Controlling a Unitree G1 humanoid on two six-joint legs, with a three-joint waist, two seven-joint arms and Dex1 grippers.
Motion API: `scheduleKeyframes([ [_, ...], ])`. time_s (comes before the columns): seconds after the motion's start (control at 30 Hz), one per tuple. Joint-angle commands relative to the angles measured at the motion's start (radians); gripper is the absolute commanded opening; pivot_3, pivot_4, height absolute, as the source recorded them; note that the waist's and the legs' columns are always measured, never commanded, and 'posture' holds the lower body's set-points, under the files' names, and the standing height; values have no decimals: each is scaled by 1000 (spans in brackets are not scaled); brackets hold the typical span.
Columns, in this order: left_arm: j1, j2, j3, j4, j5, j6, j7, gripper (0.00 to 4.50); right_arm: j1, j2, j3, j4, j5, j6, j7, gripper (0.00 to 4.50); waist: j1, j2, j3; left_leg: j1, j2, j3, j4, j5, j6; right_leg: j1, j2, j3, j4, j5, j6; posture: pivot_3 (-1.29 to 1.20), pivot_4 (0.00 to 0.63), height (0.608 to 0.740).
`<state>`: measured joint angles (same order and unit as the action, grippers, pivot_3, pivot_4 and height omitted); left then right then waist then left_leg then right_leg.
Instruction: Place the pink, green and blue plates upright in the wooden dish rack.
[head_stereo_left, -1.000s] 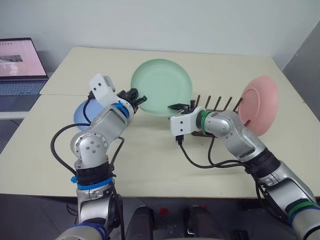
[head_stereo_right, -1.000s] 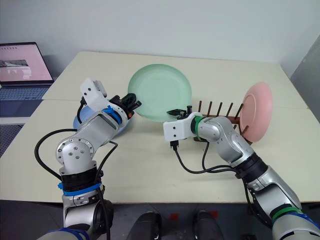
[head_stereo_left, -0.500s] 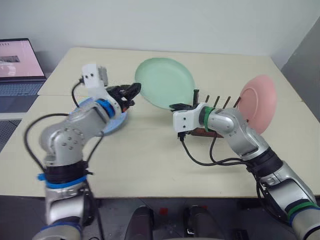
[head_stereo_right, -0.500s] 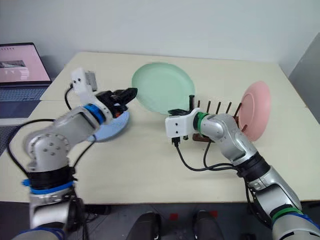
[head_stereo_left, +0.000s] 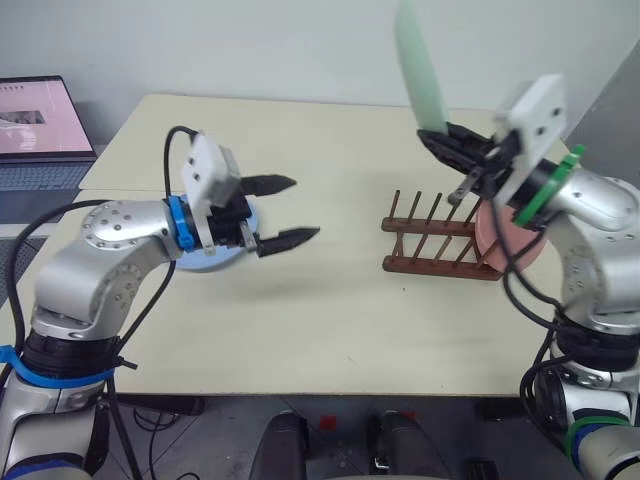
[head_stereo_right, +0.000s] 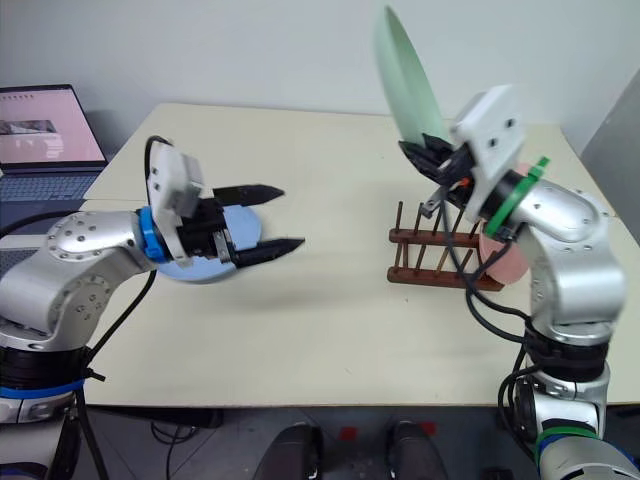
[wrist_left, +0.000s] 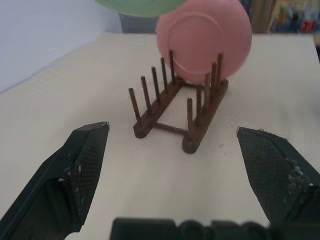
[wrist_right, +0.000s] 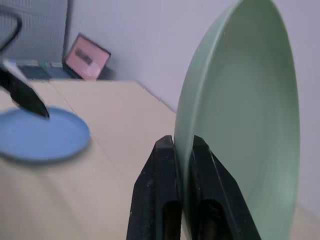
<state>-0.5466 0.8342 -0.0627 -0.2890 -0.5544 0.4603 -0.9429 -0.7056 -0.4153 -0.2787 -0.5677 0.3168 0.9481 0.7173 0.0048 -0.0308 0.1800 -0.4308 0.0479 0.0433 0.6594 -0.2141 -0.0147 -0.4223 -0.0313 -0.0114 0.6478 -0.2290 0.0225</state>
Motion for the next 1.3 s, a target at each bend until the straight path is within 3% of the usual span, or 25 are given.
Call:
scheduleKeyframes([
  [0.03, -34, -49, -3, -30, -6, -48, -48, 4472, -15, 50, -181, -110, 178, 245, -90, 0, -1, 0, 0, 0, 0, 0, 0, 0, 0, 0, 0, 0, 0, 0, 0, 0, 150, 740],
  [0.2, -75, -85, 0, -6, -12, -35, -97, 4472, 4, 136, -356, -171, 342, 481, -175, 0, -5, 1, 0, 0, 0, -1, 0, 0, 0, 0, 0, 0, 0, 0, 0, 0, 150, 740],
  [0.3, -85, -96, -4, -1, -6, -35, -114, 4472, 28, 147, -395, -178, 378, 522, -216, 0, -6, 1, 0, 0, 0, -1, 0, 0, 1, 0, 1, 1, 0, 1, 2, 0, 150, 740],
  [0.83, -104, -123, 4, -21, -37, 16, -178, 4472, 127, 89, -434, -85, 492, 520, -332, 0, -7, 2, 1, -1, 0, -4, 0, 0, 1, 0, 2, 1, 0, -2, 6, 0, 150, 740],
  [1.1, -131, -156, 14, -24, -81, 54, -174, 4472, 99, 100, -411, -25, 490, 523, -446, 0, -7, 2, 1, -1, 0, -5, 0, 0, 1, 0, 2, 1, 0, -2, 6, 0, 150, 740],
  [1.2, -140, -170, 25, -23, -106, 77, -158, 4500, 97, 89, -404, -28, 500, 508, -468, 746, -7, 2, 1, -1, 0, -6, 0, 0, 1, 0, 3, 1, 0, -2, 6, 0, 150, 740],
  [1.3, -136, -167, 26, -25, -114, 91, -158, 4500, 84, 65, -392, -31, 504, 482, -479, 1777, -7, 2, 1, -1, 0, -6, 0, 0, 1, 0, 3, 1, -1, -2, 7, 0, 150, 740],
])
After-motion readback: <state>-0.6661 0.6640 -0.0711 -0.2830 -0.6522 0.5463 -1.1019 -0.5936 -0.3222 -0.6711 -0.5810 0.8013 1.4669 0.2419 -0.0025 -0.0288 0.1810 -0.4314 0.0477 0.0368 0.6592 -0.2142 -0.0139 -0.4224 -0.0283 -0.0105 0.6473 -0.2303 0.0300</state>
